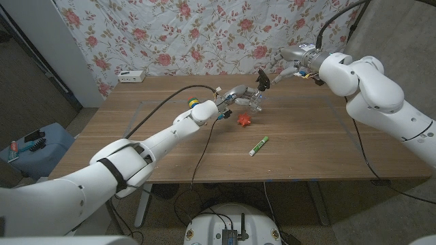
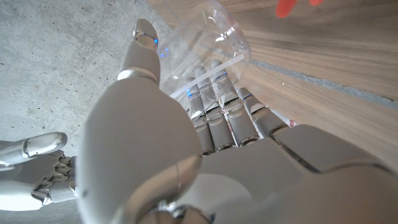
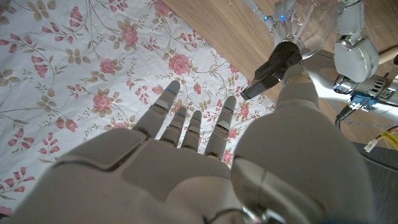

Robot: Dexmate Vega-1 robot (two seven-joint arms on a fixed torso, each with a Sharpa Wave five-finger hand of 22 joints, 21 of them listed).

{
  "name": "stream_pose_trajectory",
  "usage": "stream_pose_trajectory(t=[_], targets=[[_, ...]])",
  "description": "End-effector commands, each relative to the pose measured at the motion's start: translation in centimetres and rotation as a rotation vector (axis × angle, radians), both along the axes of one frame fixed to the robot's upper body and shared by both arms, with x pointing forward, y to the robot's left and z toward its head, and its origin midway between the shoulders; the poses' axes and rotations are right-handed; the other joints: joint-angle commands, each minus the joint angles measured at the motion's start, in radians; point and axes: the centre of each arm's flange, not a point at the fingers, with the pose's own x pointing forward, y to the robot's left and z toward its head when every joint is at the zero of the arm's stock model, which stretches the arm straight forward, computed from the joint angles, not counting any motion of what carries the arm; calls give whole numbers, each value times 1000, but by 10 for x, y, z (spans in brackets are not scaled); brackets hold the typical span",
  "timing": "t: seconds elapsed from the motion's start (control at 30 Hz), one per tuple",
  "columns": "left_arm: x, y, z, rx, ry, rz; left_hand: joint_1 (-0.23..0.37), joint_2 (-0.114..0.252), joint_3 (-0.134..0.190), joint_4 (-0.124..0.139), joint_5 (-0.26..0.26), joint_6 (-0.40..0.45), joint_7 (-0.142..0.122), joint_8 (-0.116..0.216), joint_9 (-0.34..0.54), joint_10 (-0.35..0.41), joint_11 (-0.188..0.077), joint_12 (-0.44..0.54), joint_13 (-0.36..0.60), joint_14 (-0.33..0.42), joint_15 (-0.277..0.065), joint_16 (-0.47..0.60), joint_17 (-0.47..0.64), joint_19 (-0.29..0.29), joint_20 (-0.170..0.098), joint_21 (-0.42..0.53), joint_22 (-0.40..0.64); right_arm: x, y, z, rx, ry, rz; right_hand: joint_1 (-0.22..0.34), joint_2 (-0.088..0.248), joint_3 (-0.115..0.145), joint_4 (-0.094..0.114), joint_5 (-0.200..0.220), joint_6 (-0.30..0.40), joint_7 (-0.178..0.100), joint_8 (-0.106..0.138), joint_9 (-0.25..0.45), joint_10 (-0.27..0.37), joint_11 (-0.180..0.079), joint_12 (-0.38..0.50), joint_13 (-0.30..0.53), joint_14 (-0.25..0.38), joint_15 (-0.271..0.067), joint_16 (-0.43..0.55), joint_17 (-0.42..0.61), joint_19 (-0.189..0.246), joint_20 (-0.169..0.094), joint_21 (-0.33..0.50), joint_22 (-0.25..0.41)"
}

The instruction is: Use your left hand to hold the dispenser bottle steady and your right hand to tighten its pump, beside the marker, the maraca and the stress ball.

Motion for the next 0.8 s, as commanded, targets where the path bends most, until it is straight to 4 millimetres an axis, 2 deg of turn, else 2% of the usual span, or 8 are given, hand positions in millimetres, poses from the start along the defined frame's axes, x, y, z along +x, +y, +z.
stream_pose_trajectory(t=[0.03, 0.2, 0.4, 0.53, 0.6, 0.8], targets=[[4, -3, 5, -2, 11, -19, -18, 119, 142, 134, 2, 210, -57, 2, 4, 73, -63, 4, 4, 67, -128, 8, 1, 4, -86, 0, 2, 8, -7, 1, -50, -79, 78, 55, -7, -1, -12, 7, -3, -3, 6, 2, 1, -40, 6, 5, -10, -70, 5, -1, -10, -31, 0, 1], [6, -7, 7, 13, 13, -24, -18, 118, 143, 134, 2, 213, -57, 3, 4, 74, -63, 3, 2, 68, -130, 8, 1, 5, -86, 0, 2, 11, -12, 0, -62, -126, 104, 117, -16, -1, -16, 9, 1, -4, 8, 3, -5, -76, 7, 5, -14, -98, 6, 0, -19, -53, 2, 1], [7, -10, 9, 22, 9, -28, -19, 118, 143, 134, 2, 213, -57, 2, 4, 76, -64, 3, 1, 70, -130, 9, 0, 5, -86, 0, 2, 14, -15, -3, -65, -161, 140, 155, -21, -2, -15, 10, 11, -4, 12, 6, -6, -101, 9, 6, -9, -116, 10, 2, -25, -64, 3, 1], [6, -11, 10, 26, 7, -27, -20, 118, 143, 135, 2, 213, -57, 2, 4, 75, -64, 3, 1, 70, -130, 8, 0, 5, -85, 0, 2, 16, -14, -5, -89, -173, 127, 176, -16, -4, -5, 9, 22, -4, 16, 6, -15, -126, 7, 6, -17, -122, 10, 4, -55, -49, -4, 1], [6, -12, 10, 26, 6, -28, -20, 117, 143, 135, 2, 213, -58, 2, 4, 76, -64, 3, 1, 70, -129, 8, 0, 5, -85, 0, 2, 18, -14, -5, -91, -164, 122, 183, -10, -6, 0, 7, 28, -4, 17, 6, -19, -133, 6, 5, -34, -115, 6, 6, -65, -38, -4, 2], [3, -13, 10, 30, 2, -26, -20, 118, 143, 135, 2, 214, -57, 2, 4, 75, -63, 2, 0, 70, -130, 8, 1, 5, -85, 0, 2, 21, -17, -7, -98, -146, 132, 193, -2, -13, 10, 4, 35, -5, 17, 5, -38, -135, 2, 5, -63, -97, 3, 9, -85, -27, -3, 2]])
